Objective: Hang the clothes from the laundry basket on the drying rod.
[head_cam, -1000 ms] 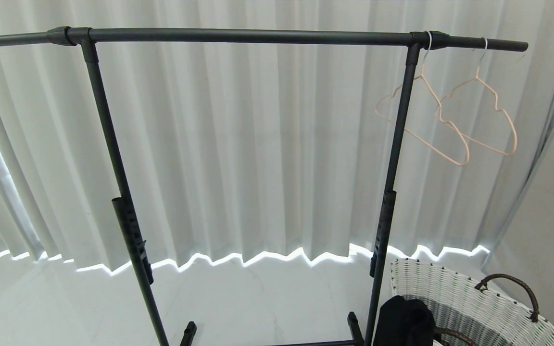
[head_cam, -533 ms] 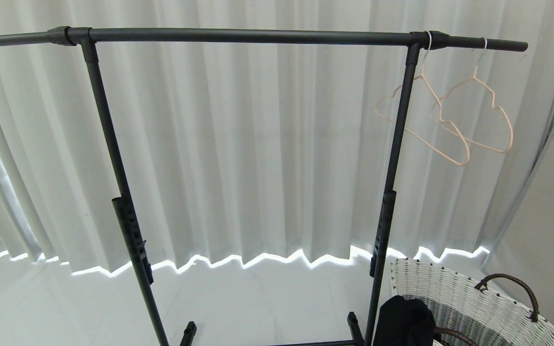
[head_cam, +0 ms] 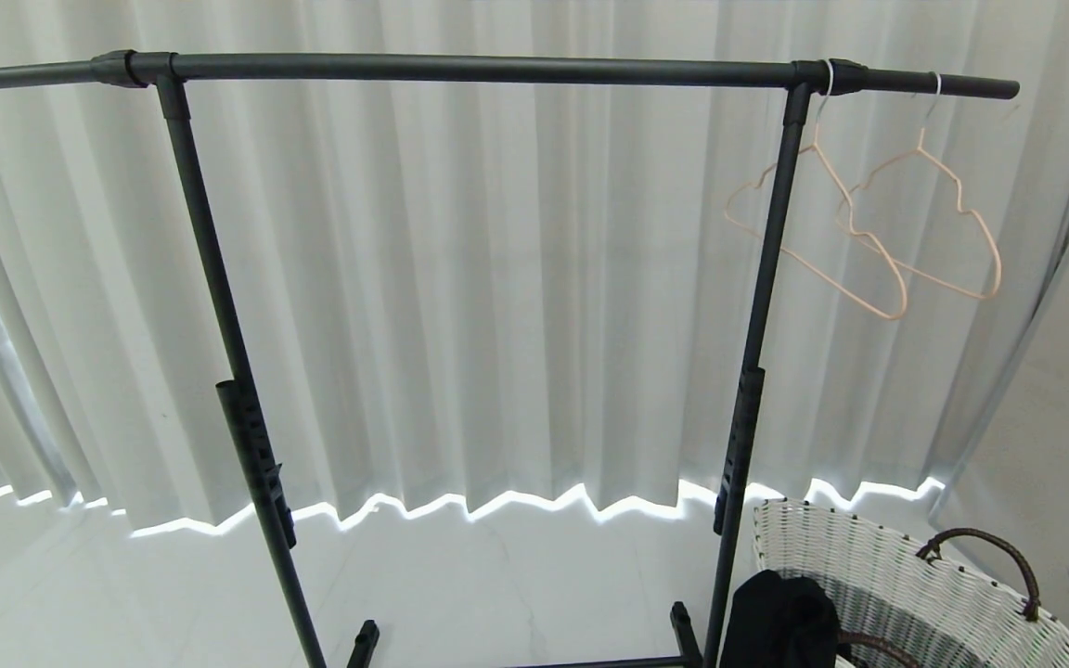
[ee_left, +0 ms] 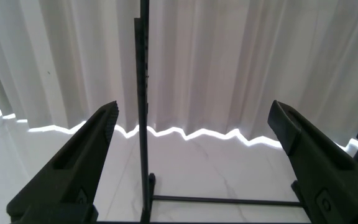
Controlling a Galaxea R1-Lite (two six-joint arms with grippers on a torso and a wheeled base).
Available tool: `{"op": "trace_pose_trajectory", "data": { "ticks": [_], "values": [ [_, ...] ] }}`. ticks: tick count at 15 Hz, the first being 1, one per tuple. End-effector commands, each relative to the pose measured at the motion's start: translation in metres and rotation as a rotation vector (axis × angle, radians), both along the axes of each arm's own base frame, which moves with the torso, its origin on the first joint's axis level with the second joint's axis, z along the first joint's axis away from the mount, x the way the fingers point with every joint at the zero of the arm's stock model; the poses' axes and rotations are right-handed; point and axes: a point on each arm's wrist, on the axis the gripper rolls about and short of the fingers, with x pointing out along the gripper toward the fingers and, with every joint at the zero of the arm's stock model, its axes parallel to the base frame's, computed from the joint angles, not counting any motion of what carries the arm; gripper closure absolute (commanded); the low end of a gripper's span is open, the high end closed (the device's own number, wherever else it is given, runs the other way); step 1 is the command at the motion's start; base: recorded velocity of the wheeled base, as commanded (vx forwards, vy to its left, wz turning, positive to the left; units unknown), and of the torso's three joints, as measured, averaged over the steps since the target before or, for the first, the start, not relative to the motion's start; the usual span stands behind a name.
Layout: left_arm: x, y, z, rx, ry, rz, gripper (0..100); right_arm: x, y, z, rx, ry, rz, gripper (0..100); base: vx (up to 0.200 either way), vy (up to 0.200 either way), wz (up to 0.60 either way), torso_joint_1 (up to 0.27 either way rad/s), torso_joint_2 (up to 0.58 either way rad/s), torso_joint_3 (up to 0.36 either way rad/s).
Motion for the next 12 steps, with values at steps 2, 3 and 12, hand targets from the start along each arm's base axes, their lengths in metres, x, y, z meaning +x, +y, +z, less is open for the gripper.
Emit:
{"op": "trace_pose_trajectory", "data": {
  "ticks": [2, 3, 12],
  "values": [
    [0.0, 0.0, 0.0, 0.0, 0.001, 0.0, 0, 0.047, -0.008, -0.044, -0.139, 0.293, 0.075, 0, 0.0, 0.0, 0.0, 0.0, 0.0, 0.0],
    [0.0, 0.0, 0.0, 0.0, 0.001, 0.002, 0, 0.051, -0.015, -0.05, -0.174, 0.331, 0.1, 0, 0.0, 0.0, 0.0, 0.0, 0.0, 0.0],
    [0.0, 0.0, 0.0, 0.0, 0.001, 0.002, 0, 0.088, -0.037, -0.089, -0.25, 0.372, 0.164, 0, 0.0, 0.0, 0.0, 0.0, 0.0, 0.0]
  ]
}}
